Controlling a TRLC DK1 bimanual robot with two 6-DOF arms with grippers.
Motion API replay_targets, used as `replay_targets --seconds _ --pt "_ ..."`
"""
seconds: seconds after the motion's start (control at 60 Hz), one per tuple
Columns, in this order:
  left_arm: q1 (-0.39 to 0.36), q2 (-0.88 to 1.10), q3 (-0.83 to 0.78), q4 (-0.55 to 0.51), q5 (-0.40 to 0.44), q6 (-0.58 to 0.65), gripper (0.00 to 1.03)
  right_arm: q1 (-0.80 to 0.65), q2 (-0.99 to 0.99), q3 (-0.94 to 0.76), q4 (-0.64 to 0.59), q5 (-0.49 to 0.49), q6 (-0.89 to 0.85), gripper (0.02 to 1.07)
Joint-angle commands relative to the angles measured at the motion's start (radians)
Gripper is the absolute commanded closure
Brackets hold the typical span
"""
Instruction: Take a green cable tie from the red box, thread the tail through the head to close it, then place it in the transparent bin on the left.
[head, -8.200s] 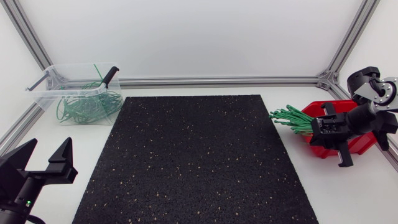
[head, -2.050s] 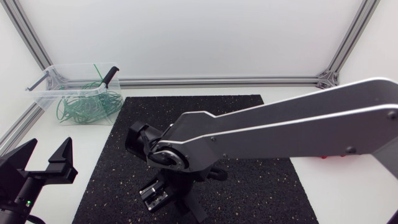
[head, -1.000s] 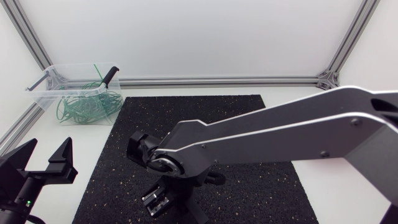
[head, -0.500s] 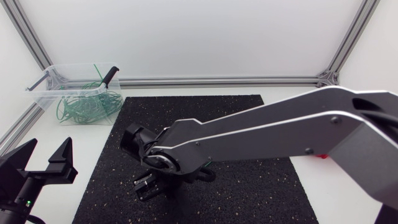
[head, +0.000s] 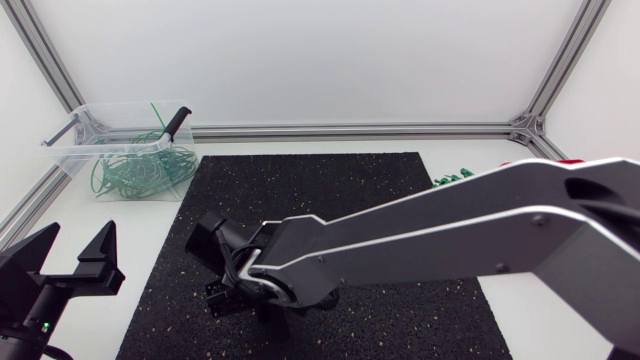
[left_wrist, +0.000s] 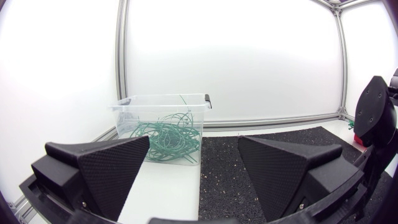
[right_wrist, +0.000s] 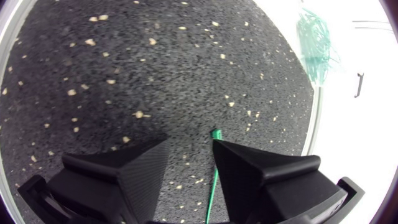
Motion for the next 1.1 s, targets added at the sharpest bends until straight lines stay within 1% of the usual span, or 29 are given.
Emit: replay_targets --seconds 0.0,0.05,0.117,0.167,0.2,0.35,0.4,0.45,0.517,0.55,0.717,0.733,0.783,0.833,0.95,1.033,1.083 --pt "0.002 -0.007 -0.04 -0.019 -0.009 -0.018 0.04 0.024 -0.041 -0.069 -0.085 -0.071 0.018 0.15" --pt "0.002 -0.007 -0.04 -0.019 -0.009 -0.018 0.04 0.024 -0.066 -0.072 -0.093 -0.074 0.022 0.11" --pt "-0.001 -0.007 -0.04 -0.019 -0.009 -0.018 0.04 0.007 -0.101 -0.061 -0.105 -0.086 0.019 0.11" --pt "-0.001 -0.007 -0.04 -0.019 -0.009 -0.018 0.04 -0.034 -0.11 -0.026 -0.124 -0.102 0.013 0.11" --pt "-0.001 -0.007 -0.04 -0.019 -0.009 -0.018 0.04 -0.06 -0.109 0.002 -0.145 -0.126 0.013 0.11" --pt "-0.001 -0.007 -0.04 -0.019 -0.009 -0.018 0.04 -0.111 -0.083 0.091 -0.165 -0.155 0.021 0.11" --pt "0.0 -0.007 -0.04 -0.019 -0.009 -0.018 0.04 -0.129 -0.055 0.137 -0.2 -0.174 0.022 0.11" --pt "0.0 -0.007 -0.04 -0.019 -0.009 -0.018 0.04 -0.149 -0.018 0.203 -0.268 -0.232 0.022 0.11" --pt "0.0 -0.007 -0.04 -0.019 -0.009 -0.018 0.04 -0.172 0.043 0.293 -0.363 -0.278 0.024 0.12" --pt "0.002 -0.007 -0.04 -0.019 -0.009 -0.018 0.04 -0.178 0.063 0.322 -0.386 -0.298 0.018 0.13" --pt "0.003 -0.007 -0.04 -0.019 -0.009 -0.018 0.04 -0.194 0.163 0.445 -0.503 -0.369 -0.008 0.26" --pt "0.003 -0.007 -0.04 -0.019 -0.009 -0.018 0.04 -0.195 0.174 0.456 -0.513 -0.375 -0.014 0.29" --pt "0.005 -0.007 -0.04 -0.019 -0.009 -0.018 0.04 -0.198 0.194 0.479 -0.527 -0.381 -0.019 0.35" --pt "0.005 -0.007 -0.04 -0.019 -0.009 -0.018 0.04 -0.206 0.215 0.506 -0.544 -0.399 -0.024 0.44" --pt "0.005 -0.007 -0.04 -0.019 -0.009 -0.018 0.04 -0.218 0.244 0.54 -0.559 -0.404 -0.033 0.57" --pt "0.005 -0.007 -0.04 -0.019 -0.009 -0.018 0.04 -0.231 0.26 0.554 -0.565 -0.404 -0.041 0.63" --pt "0.005 -0.007 -0.04 -0.019 -0.009 -0.018 0.04 -0.235 0.267 0.556 -0.567 -0.404 -0.044 0.63"
